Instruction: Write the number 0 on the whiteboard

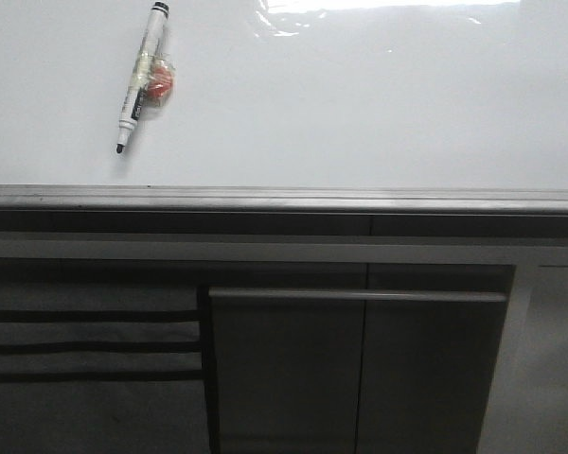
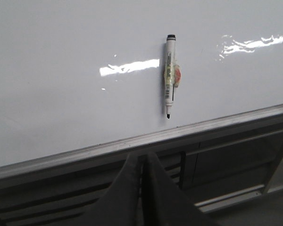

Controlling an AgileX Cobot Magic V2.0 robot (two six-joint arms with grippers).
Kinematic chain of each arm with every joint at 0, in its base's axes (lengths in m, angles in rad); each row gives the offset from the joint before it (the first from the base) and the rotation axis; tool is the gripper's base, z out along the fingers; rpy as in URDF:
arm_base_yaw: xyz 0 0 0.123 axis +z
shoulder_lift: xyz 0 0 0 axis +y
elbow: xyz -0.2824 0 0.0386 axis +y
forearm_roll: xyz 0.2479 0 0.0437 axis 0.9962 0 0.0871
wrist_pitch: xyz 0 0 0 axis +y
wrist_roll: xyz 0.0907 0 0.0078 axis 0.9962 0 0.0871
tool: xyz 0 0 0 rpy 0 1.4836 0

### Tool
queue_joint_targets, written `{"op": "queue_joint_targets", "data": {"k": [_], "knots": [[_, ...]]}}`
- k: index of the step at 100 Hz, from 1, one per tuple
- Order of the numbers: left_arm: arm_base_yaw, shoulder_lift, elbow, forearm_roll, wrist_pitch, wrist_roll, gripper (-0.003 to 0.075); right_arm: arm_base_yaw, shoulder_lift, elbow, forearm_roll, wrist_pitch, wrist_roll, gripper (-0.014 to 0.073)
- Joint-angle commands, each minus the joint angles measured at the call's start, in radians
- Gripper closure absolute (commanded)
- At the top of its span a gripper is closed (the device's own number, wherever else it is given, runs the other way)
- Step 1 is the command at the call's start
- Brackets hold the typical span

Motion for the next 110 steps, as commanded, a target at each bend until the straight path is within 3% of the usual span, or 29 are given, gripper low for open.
{"op": "queue_joint_targets", "data": {"k": [1,24,34,46,53,81,101,110], "knots": [[0.002,0.036,-0.038,-0.009,-0.067,-0.009,0.0741,0.001,0.033,-0.037,0.004,-0.046,-0.013,0.0666],[0.002,0.088,-0.038,-0.034,-0.117,-0.011,0.071,0.001,0.074,-0.037,0.004,-0.013,-0.013,0.0631],[0.002,0.119,-0.038,-0.041,-0.139,-0.007,0.0569,0.001,0.096,-0.037,0.004,-0.005,-0.013,0.0493],[0.002,0.165,-0.038,-0.09,-0.159,0.052,0.0326,0.001,0.126,-0.037,0.004,-0.005,-0.013,0.0288],[-0.012,0.204,-0.038,-0.14,-0.176,0.069,0.0262,0.001,0.148,-0.037,0.004,-0.005,-0.013,0.0235],[-0.147,0.439,-0.042,-0.179,-0.305,0.096,0.0259,0.001,0.226,-0.037,0.025,-0.005,-0.013,0.0265],[-0.247,0.623,-0.046,-0.181,-0.521,0.096,0.0259,0.001,0.244,-0.037,0.025,-0.005,-0.013,0.0265],[-0.259,0.709,-0.092,-0.181,-0.544,0.096,0.0259,0.001,0.244,-0.037,0.025,-0.005,-0.013,0.0265]]}}
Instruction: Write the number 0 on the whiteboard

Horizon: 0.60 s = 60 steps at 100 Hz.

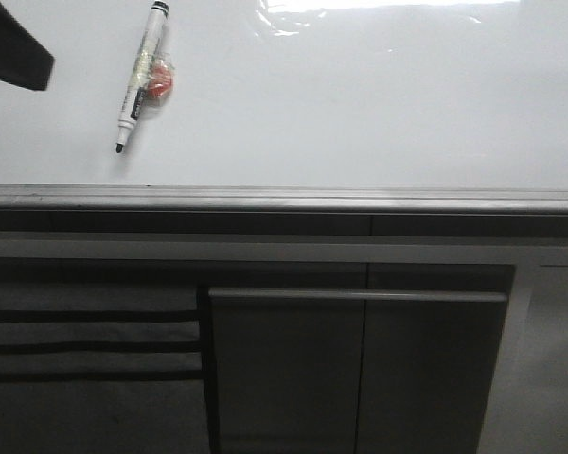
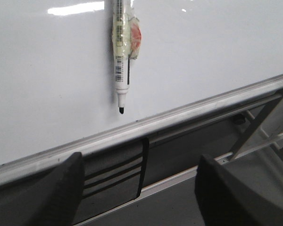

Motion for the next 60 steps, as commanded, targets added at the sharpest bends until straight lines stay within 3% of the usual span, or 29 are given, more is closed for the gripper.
{"op": "queue_joint_targets", "data": {"k": [1,60], "knots": [[-0.018,0.056,-0.071,-0.019,-0.111,0.003,0.0259,0.001,0.013,-0.035,0.002,-0.07,-0.009,0.0265],[-0.018,0.442,-0.374,-0.019,-0.076,0.003,0.0262,0.001,0.013,-0.035,0.002,-0.07,-0.009,0.0265]]}}
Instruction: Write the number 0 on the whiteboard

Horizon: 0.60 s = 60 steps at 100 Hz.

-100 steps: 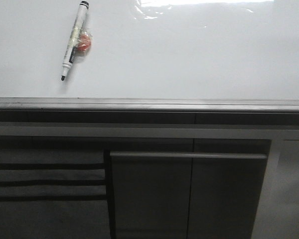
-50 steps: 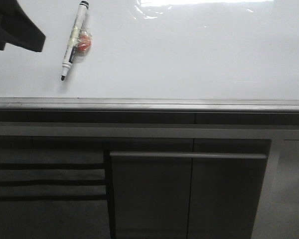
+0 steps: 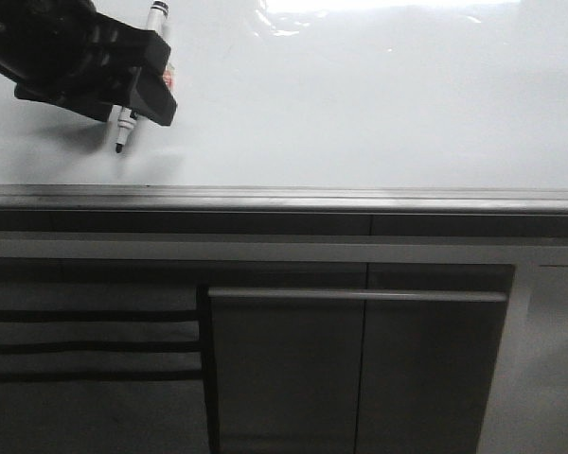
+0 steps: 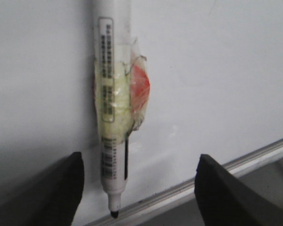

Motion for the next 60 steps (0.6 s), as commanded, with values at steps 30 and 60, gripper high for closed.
{"op": "queue_joint_targets", "data": {"k": [30,60], "knots": [[-0.007,0.016,-0.075,-0.014,-0.088,0.003,0.0456,0.001,0.013,-0.035,0.002,-0.07,-0.009,0.0265],[-0.005,0.023,-0.075,-0.005,-0.101,0.003,0.0608,0.001,0.013,-0.035,0.002,-0.07,-0.009,0.0265]]}}
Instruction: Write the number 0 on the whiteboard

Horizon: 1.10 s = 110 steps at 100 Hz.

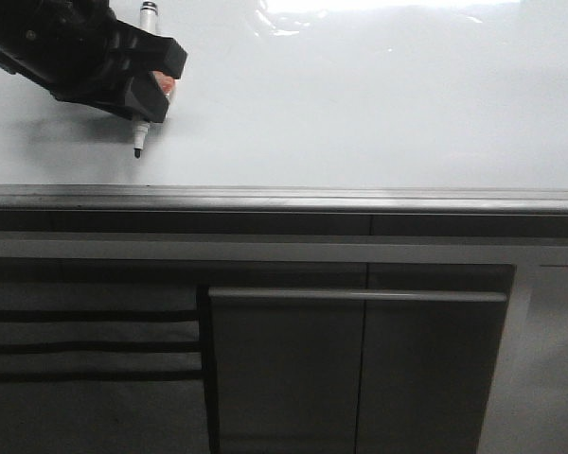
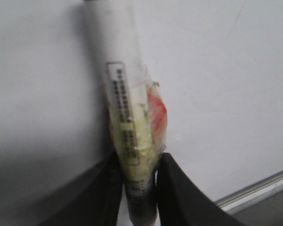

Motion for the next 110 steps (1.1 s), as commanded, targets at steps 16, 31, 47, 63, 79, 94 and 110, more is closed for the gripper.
{"op": "queue_joint_targets", "data": {"k": [16,31,47,63,79,94,110], "knots": [[-0.005,-0.017,-0.032,-0.001,-0.068,0.001,0.0608,0.001,0.013,-0.035,0.002,-0.07,-0.007,0.0265],[-0.005,-0.023,-0.034,0.007,-0.055,0.001,0.0608,0.001,0.013,-0.035,0.002,-0.07,-0.007,0.0265],[-0.007,-0.064,-0.058,0.118,0.058,0.001,0.0608,0.001,0.013,-0.05,0.002,-0.064,-0.017,0.0265],[-0.009,-0.137,-0.062,0.196,0.185,0.001,0.0627,0.001,0.013,-0.099,0.002,-0.029,-0.047,0.0265],[-0.009,-0.222,-0.062,0.23,0.293,0.029,0.0664,0.001,0.035,-0.146,0.022,0.003,-0.096,0.0265],[-0.009,-0.273,-0.062,0.237,0.314,0.029,0.0714,0.005,0.082,-0.165,0.052,0.014,-0.139,0.0265],[-0.032,-0.335,-0.062,0.237,0.404,0.137,0.0733,0.068,0.147,-0.217,0.251,0.069,-0.404,0.0265]]}}
